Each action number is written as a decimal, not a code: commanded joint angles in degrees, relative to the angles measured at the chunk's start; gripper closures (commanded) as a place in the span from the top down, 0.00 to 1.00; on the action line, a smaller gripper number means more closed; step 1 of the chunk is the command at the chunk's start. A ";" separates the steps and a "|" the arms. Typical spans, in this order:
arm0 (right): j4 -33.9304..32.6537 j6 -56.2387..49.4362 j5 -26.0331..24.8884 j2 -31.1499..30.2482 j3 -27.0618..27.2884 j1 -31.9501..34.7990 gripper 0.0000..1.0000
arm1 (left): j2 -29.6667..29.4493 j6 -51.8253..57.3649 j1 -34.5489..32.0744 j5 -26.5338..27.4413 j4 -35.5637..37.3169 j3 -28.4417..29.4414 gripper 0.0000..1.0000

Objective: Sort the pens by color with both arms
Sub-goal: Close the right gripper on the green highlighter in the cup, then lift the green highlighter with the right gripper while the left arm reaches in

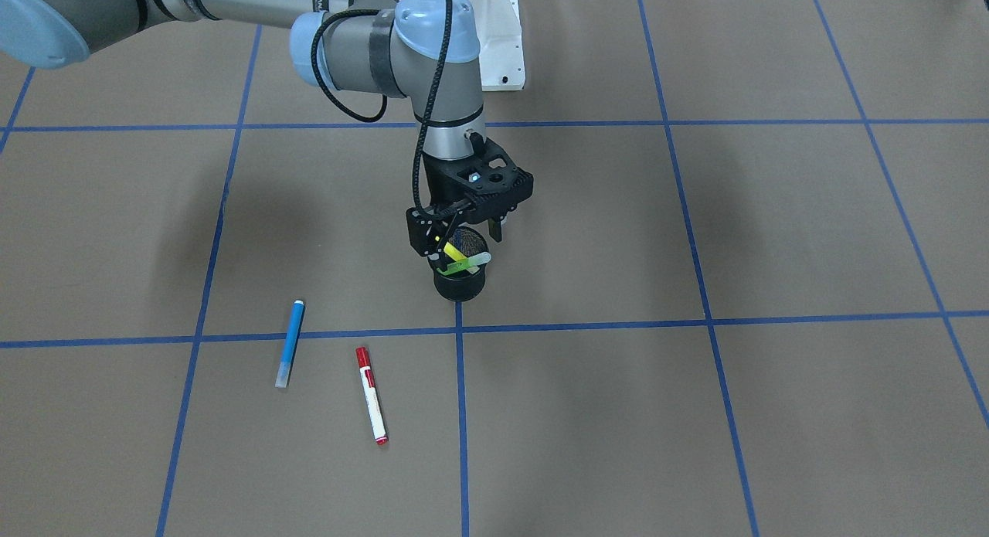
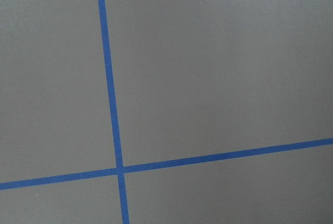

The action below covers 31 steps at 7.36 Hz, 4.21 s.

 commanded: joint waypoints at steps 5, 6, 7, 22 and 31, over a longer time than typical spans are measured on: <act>0.06 -0.84 -0.62 1.43 -3.30 -0.57 0.76 | -3.21 0.24 0.33 -0.22 -0.80 4.84 0.99; 0.14 -0.84 -0.97 1.43 -3.82 -0.92 0.75 | -3.29 0.24 0.33 -0.22 -0.80 4.84 0.99; 0.06 -0.84 -1.67 1.43 -4.09 -1.44 0.75 | -3.21 0.33 0.24 -0.22 -0.80 4.75 0.99; 0.14 -4.62 -1.94 2.05 -5.94 -0.92 0.43 | -2.94 2.61 -0.02 -0.13 -0.88 5.36 0.99; -1.60 -3.91 3.21 3.10 -1.74 3.45 0.15 | -7.33 -9.71 0.06 -0.13 2.88 0.65 0.99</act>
